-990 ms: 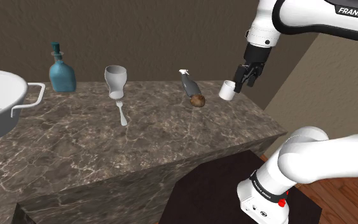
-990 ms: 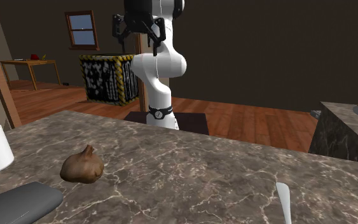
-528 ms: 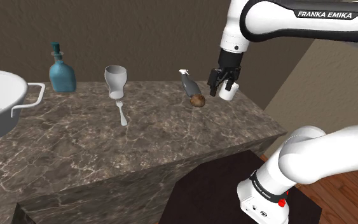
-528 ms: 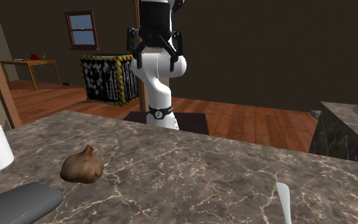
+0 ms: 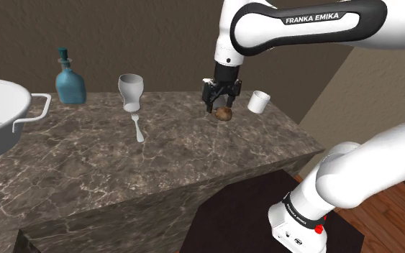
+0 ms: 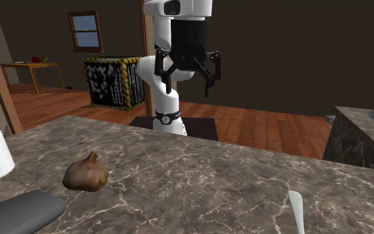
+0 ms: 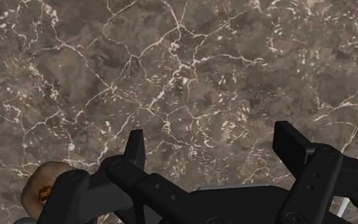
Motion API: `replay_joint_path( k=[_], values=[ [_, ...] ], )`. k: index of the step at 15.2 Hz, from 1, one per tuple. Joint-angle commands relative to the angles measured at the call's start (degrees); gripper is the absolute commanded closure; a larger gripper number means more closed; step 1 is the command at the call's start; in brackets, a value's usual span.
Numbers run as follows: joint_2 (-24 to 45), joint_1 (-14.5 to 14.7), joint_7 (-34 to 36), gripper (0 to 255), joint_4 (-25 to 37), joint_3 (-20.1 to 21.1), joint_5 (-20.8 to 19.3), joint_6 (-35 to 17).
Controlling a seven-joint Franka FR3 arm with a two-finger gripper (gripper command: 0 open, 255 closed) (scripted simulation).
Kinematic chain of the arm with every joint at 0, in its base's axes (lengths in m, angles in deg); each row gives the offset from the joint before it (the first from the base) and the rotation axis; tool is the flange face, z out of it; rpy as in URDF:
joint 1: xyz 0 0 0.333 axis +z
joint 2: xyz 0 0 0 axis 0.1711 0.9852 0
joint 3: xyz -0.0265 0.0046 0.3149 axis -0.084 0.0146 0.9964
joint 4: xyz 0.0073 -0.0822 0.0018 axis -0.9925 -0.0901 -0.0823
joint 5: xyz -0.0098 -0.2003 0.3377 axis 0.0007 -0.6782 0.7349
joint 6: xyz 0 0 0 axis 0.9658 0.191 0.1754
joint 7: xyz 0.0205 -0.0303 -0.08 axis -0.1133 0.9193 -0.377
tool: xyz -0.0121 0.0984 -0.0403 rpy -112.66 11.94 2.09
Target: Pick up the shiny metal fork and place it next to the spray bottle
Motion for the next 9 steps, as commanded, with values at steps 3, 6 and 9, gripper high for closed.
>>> replay_joint_path(
  k=[3, 6, 9],
  values=[
    [8.3, 0.6, 4.6, 0, 4.7, 2.5, 0.2, -3.7],
    [14.8, 1.1, 7.9, 0, 9.2, 3.9, -0.5, -5.7],
    [21.4, 1.9, 11.2, 0, 14.3, 4.9, -1.5, -7.1]
  ],
)
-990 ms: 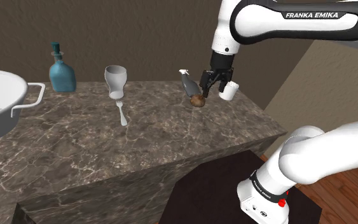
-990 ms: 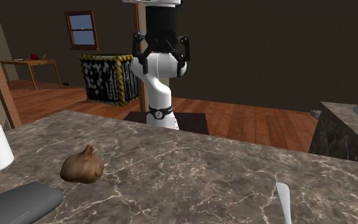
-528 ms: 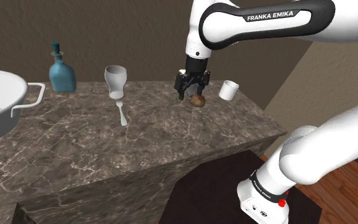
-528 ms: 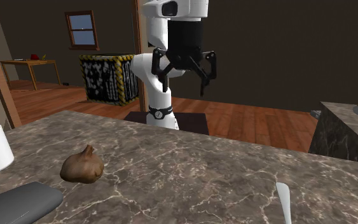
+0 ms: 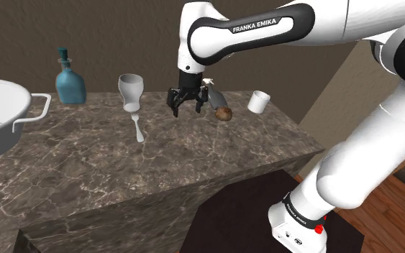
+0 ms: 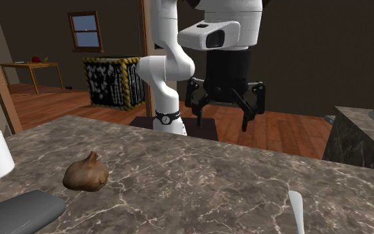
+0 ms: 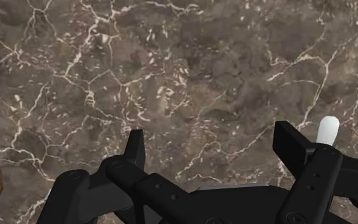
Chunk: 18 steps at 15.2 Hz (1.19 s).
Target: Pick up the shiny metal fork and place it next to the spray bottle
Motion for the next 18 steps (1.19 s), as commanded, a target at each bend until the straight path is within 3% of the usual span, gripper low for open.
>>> replay_joint_path(
  k=[1, 8, 14, 18],
  values=[
    [4.5, 0.6, 2.2, 0, 3.8, 0.6, -0.8, -0.6],
    [20.5, 3.8, 9.0, 0, 19.4, 1.2, -4.2, -1.0],
    [35.5, 7.9, 13.3, 0, 37.7, 0.3, -6.7, 2.2],
    [37.2, 8.3, 13.7, 0, 37.8, 0.1, -7.0, 0.5]
  ],
)
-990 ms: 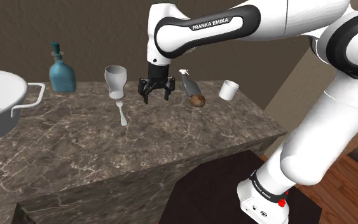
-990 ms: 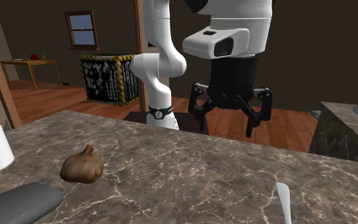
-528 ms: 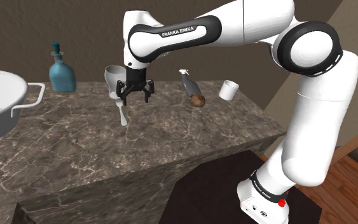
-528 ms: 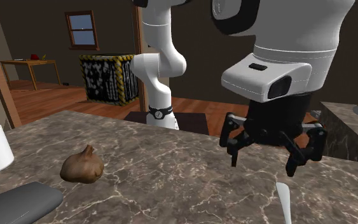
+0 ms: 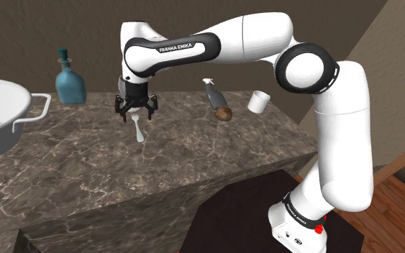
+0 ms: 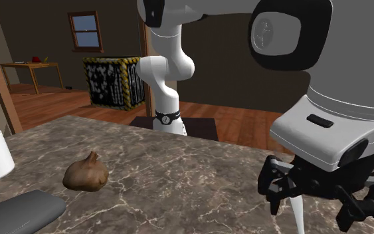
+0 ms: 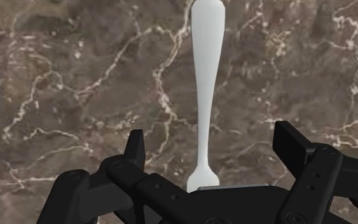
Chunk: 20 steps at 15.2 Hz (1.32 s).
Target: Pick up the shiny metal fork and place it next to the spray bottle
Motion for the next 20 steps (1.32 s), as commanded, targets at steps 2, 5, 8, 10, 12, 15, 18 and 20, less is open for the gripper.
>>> replay_joint_path(
  k=[2, 5, 8, 10, 12, 15, 18, 20],
  values=[
    [0.8, 0.2, 0.2, 0, -1.0, -0.1, -0.2, -1.9],
    [1.3, 0.3, 0.3, 0, -2.2, -0.2, -0.3, -3.6],
    [1.3, 0.3, 0.3, 0, -2.2, -0.2, -0.3, -3.6],
    [1.3, 0.3, 0.3, 0, -2.2, -0.2, -0.3, -3.6],
    [1.3, 0.3, 0.3, 0, -2.2, -0.2, -0.3, -3.6],
    [1.3, 0.3, 0.3, 255, -2.2, -0.2, -0.3, -3.6],
    [1.3, 0.3, 0.3, 255, -2.2, -0.2, -0.3, -3.6],
    [1.3, 0.3, 0.3, 255, -2.2, -0.2, -0.3, -3.6]
  ],
)
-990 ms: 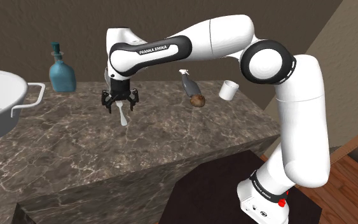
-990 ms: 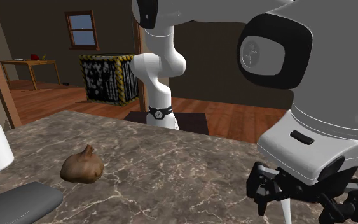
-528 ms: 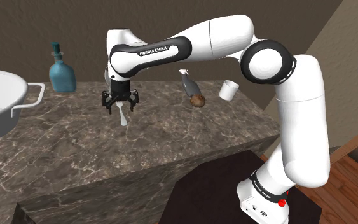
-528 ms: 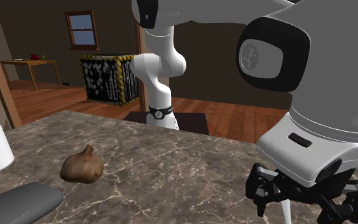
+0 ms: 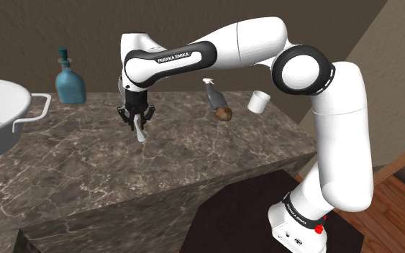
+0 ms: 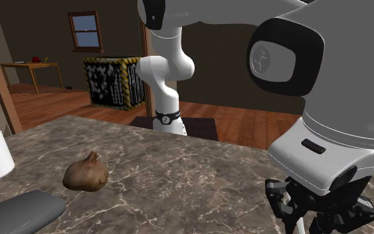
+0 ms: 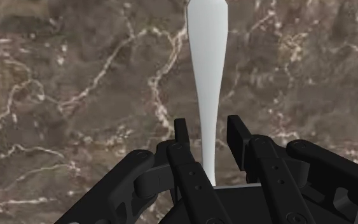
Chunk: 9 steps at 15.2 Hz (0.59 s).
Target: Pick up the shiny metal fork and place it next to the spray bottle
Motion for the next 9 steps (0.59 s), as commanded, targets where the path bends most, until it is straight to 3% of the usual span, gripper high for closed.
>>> replay_joint_path(
  k=[1, 9],
  values=[
    [0.0, 0.0, 0.0, 255, 0.0, 0.0, 0.0, 0.0],
    [-2.1, -0.1, 0.0, 255, 2.2, 0.3, 0.5, 4.2]
  ],
)
